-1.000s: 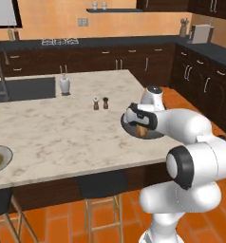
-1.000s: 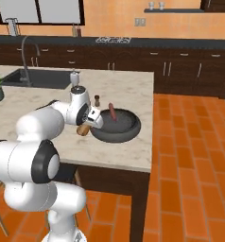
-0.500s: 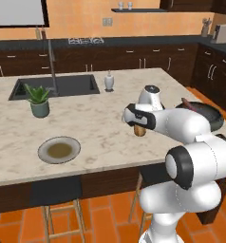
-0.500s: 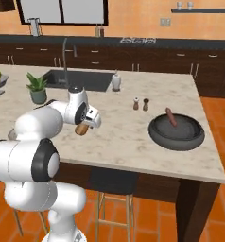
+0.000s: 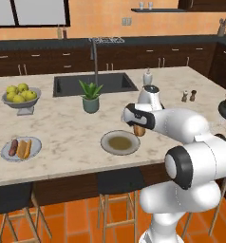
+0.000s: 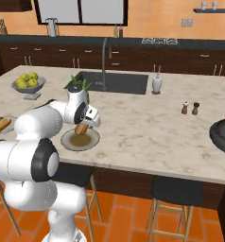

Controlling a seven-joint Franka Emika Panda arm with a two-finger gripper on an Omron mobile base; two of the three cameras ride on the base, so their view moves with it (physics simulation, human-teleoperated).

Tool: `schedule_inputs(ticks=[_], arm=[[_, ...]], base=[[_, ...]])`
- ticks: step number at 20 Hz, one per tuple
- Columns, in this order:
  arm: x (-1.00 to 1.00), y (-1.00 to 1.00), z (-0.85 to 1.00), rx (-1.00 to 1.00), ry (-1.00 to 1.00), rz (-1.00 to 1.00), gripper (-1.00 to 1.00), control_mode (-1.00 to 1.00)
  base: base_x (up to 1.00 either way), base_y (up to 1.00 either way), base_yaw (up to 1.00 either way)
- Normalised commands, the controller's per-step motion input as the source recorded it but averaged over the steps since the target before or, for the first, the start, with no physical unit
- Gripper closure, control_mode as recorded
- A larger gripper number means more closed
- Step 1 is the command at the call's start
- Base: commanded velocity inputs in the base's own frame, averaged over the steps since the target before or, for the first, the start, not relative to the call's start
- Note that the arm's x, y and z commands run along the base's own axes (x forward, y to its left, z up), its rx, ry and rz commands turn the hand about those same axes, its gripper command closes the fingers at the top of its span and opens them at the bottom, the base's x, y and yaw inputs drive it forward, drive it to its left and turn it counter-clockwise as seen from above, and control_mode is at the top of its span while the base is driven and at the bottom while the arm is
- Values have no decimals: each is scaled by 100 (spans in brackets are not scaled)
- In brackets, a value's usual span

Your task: Place one bun and one sausage from the bowl on each plate.

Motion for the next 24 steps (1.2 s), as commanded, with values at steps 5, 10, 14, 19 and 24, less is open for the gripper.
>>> schedule_inputs(ticks=[5,10,14,19,24], arm=[[0,0,0,0,0,0,100,100],[0,0,0,0,0,0,100,100],[3,0,-1,0,0,0,100,-100],[-6,0,-31,-3,12,4,100,-100],[-21,-2,-38,-4,16,13,100,-100]], base=[[31,59,-1],[45,1,-4],[26,0,-2],[0,0,0],[0,0,0]])
